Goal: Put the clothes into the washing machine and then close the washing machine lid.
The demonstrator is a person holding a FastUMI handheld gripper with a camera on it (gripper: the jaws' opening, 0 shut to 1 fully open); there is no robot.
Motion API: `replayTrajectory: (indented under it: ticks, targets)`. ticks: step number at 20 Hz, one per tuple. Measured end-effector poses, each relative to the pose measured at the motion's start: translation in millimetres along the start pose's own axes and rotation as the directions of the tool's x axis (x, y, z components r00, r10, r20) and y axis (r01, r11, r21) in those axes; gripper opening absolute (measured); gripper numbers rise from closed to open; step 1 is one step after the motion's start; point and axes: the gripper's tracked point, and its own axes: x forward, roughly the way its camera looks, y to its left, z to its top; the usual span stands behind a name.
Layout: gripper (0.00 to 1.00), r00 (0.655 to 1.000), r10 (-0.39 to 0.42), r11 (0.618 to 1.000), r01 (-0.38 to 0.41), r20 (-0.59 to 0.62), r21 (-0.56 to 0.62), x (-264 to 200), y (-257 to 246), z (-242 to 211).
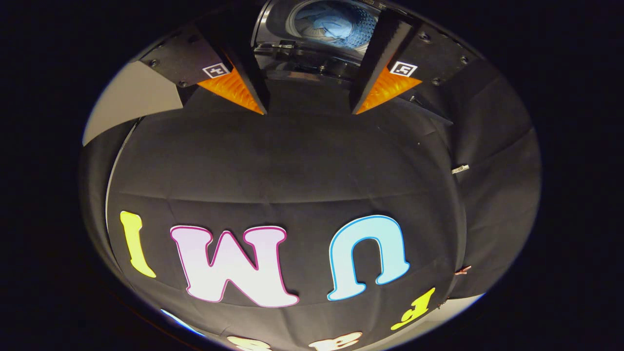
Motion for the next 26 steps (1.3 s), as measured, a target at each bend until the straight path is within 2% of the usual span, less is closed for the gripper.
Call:
replayTrajectory:
  ticks: [8,16,26]
  targets:
    - [1.0,1.0,-0.014,1.0,0.014,0.019,-0.007,-50,11,-35]
    - [1.0,0.999,-0.003,0.999,0.002,-0.033,-0.042,-81,26,-84]
    - [1.0,0.998,0.058,0.997,-0.057,0.016,-0.053,-116,45,-79]
